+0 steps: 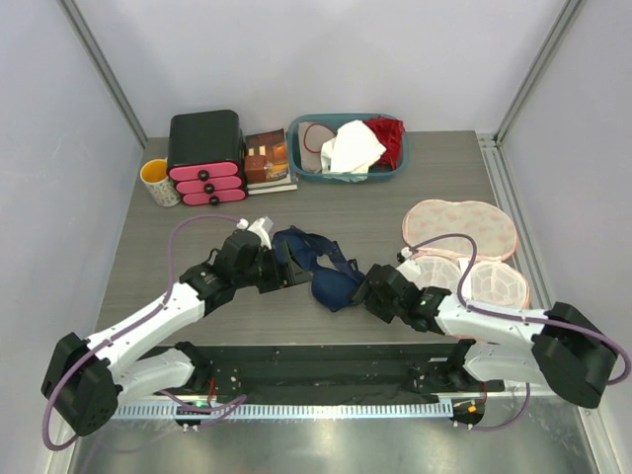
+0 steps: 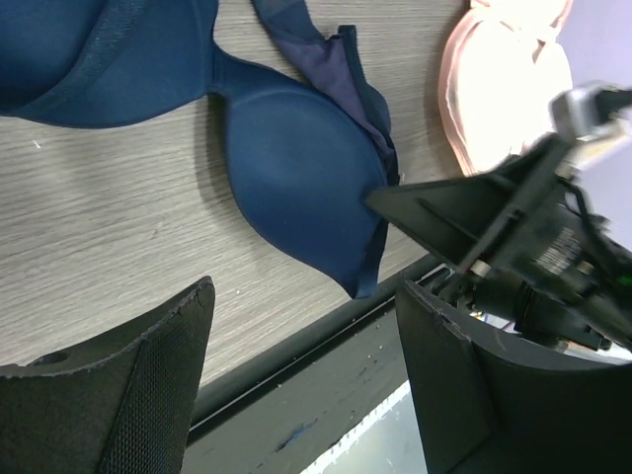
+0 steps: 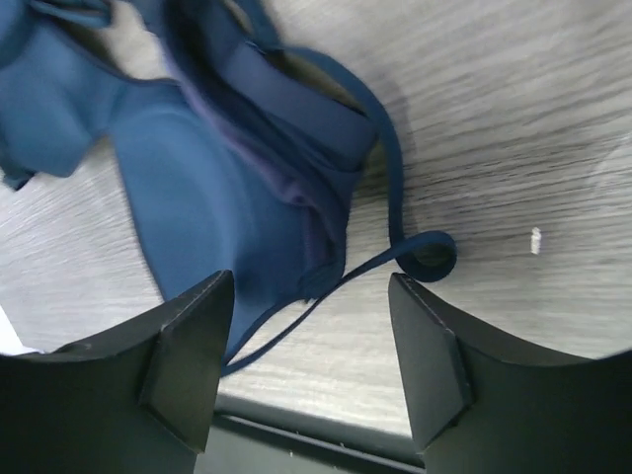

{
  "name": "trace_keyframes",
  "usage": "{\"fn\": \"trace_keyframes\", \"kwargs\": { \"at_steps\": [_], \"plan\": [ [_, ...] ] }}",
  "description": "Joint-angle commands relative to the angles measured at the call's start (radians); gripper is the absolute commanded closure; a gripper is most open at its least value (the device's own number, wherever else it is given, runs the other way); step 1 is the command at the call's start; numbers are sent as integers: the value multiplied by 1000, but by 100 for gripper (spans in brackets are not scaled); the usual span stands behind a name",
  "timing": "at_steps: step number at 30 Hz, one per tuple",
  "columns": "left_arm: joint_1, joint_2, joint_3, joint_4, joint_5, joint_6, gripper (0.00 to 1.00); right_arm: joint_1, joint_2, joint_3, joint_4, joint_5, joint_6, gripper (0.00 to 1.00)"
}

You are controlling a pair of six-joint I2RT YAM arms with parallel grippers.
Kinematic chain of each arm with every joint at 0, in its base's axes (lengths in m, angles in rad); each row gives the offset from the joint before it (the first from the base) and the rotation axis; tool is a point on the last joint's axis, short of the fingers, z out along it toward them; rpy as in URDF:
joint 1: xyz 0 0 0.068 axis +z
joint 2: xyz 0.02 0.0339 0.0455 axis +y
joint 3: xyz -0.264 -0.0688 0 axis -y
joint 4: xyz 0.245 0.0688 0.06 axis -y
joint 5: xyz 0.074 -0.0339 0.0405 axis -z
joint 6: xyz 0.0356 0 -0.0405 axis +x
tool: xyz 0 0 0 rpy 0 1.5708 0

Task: Place the bra in the laundry bag and zip it closed
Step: Pick up the bra from the center of the board.

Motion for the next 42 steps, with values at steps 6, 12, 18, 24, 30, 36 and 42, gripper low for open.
{"fn": "trace_keyframes", "kwargs": {
  "at_steps": [6, 12, 18, 24, 30, 36, 42],
  "plan": [
    [-16, -83, -39, 48, -64, 17, 27, 9, 159, 27, 189, 60, 91, 41],
    [-16, -111, -40, 53, -18, 49, 28, -23, 124, 30, 202, 143, -21, 96],
    [-16, -100, 9, 79, 40, 80, 29, -44, -71, 237, -226, 326, -220, 99],
    [-16, 13, 36, 201, 81, 41, 32, -95, -267, 440, -522, 446, -360, 99],
    [-27, 241, 65, 457, 230, -45, 30, -139, -278, 705, -787, 592, -469, 99],
    [-154, 508, 214, 511, 200, -56, 26, -141, -290, 915, -941, 738, -567, 99],
    [-255, 771, 426, 542, 189, -96, 35, -139, -300, 1052, -995, 787, -658, 99]
  ]
}}
